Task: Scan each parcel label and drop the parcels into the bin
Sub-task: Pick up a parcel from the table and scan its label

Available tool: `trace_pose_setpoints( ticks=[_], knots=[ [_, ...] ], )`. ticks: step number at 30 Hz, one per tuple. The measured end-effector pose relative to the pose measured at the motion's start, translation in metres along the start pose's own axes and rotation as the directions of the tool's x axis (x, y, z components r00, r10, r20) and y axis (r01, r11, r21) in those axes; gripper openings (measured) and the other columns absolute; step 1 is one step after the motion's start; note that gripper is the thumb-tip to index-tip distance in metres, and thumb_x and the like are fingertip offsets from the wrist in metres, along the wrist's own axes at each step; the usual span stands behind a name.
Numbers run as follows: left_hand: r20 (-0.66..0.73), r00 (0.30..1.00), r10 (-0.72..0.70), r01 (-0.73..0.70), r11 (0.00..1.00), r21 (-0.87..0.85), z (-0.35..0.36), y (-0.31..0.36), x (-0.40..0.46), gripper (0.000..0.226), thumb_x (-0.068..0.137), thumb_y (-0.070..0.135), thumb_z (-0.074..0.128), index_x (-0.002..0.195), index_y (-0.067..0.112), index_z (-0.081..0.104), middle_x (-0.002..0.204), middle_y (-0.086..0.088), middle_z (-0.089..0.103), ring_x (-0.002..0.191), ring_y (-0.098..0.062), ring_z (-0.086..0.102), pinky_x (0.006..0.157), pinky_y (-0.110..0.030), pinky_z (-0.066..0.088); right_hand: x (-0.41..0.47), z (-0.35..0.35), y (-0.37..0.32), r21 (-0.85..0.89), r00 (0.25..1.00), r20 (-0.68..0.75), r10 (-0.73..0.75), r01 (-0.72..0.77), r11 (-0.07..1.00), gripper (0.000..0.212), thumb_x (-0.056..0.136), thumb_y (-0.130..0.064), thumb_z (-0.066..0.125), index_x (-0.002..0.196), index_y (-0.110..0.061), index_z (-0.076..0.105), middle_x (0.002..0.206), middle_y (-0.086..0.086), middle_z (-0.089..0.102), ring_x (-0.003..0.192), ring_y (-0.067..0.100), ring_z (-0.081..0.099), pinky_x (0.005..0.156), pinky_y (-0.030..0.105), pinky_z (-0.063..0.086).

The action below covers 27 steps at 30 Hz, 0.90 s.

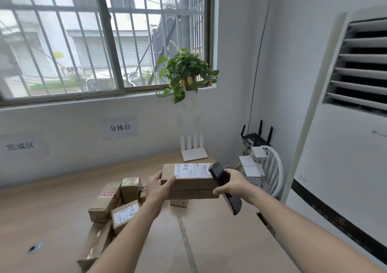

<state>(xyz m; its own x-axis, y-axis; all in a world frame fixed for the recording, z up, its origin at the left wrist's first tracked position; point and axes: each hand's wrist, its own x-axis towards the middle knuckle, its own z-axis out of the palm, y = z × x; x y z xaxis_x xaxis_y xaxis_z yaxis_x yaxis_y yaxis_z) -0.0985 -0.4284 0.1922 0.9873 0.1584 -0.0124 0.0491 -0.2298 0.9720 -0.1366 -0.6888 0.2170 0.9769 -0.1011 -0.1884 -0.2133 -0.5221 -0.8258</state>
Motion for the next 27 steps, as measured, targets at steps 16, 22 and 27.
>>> trace_pose_setpoints(
  ticks=[16, 22, 27],
  knots=[
    [0.054, 0.998, -0.035, 0.045, 0.979, -0.199, -0.027, 0.006, -0.051, 0.059, 0.083, 0.025, 0.079, 0.128, 0.047, 0.047, 0.12, 0.003, 0.054, 0.103, -0.014, 0.061, 0.087, -0.039, 0.055, -0.043, 0.001, -0.011, -0.112, 0.996, 0.043, -0.073, 0.077, 0.991, 0.074, 0.042, -0.032, 0.094, 0.11, -0.021, 0.068, 0.107, -0.001, 0.073, 0.102, 0.02, 0.07, 0.092, 0.041, 0.06],
    [0.144, 0.984, -0.105, 0.122, 0.986, -0.112, -0.054, 0.01, -0.057, 0.078, 0.077, 0.03, 0.082, 0.137, 0.056, 0.039, 0.108, 0.007, 0.061, 0.105, -0.024, 0.066, 0.087, -0.046, 0.056, -0.05, 0.006, -0.031, -0.24, 0.995, 0.025, -0.101, 0.104, 0.965, 0.058, 0.055, -0.023, 0.093, 0.107, -0.021, 0.065, 0.102, -0.002, 0.071, 0.096, 0.016, 0.068, 0.086, 0.036, 0.06],
    [0.117, 0.989, -0.086, 0.097, 0.991, -0.092, -0.077, 0.016, -0.054, 0.063, 0.083, 0.039, 0.078, 0.132, 0.054, 0.042, 0.116, -0.004, 0.064, 0.099, -0.022, 0.068, 0.083, -0.049, 0.059, -0.052, 0.014, -0.058, -0.347, 0.995, 0.027, -0.097, 0.101, 0.932, 0.061, 0.053, -0.028, 0.09, 0.107, -0.023, 0.062, 0.102, -0.003, 0.068, 0.097, 0.019, 0.066, 0.085, 0.037, 0.06]
  ],
)
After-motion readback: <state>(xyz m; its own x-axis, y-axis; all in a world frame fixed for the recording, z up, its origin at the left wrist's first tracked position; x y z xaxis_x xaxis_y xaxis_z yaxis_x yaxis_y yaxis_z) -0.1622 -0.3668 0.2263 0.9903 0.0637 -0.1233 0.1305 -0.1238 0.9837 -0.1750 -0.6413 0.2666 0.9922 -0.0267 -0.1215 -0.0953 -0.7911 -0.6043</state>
